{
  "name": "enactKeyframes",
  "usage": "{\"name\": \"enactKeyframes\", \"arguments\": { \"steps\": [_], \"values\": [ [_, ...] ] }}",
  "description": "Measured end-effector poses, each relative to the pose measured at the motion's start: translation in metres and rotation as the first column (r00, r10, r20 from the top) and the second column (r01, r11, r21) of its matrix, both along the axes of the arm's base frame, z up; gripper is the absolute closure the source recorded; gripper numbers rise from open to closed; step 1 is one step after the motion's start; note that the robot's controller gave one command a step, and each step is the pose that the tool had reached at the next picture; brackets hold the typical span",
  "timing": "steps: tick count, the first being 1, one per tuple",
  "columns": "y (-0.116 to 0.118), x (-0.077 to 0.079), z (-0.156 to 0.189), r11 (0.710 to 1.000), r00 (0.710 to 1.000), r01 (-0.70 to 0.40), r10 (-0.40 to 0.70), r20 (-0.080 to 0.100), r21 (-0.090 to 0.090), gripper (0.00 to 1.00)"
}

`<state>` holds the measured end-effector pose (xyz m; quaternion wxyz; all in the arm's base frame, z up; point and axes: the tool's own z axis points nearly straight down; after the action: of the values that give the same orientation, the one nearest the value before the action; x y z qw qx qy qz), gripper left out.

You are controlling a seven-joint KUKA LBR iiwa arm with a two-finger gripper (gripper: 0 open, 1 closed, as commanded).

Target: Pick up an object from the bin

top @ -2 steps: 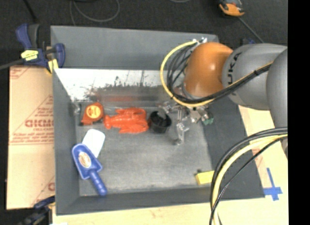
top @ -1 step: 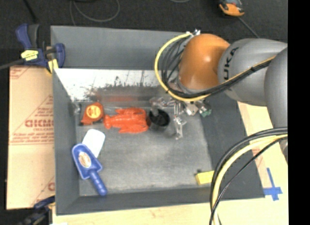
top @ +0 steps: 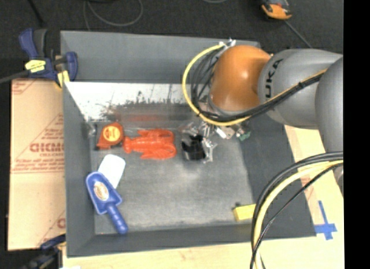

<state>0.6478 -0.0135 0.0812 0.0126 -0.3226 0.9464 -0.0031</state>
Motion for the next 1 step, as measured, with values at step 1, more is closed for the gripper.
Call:
{"name": "enactKeyframes", "arguments": {
  "steps": [1],
  "values": [
    [0.0000,0.0000,0.0000,1.000,1.000,0.000,0.000,0.000,0.000,1.00]
  ]
}}
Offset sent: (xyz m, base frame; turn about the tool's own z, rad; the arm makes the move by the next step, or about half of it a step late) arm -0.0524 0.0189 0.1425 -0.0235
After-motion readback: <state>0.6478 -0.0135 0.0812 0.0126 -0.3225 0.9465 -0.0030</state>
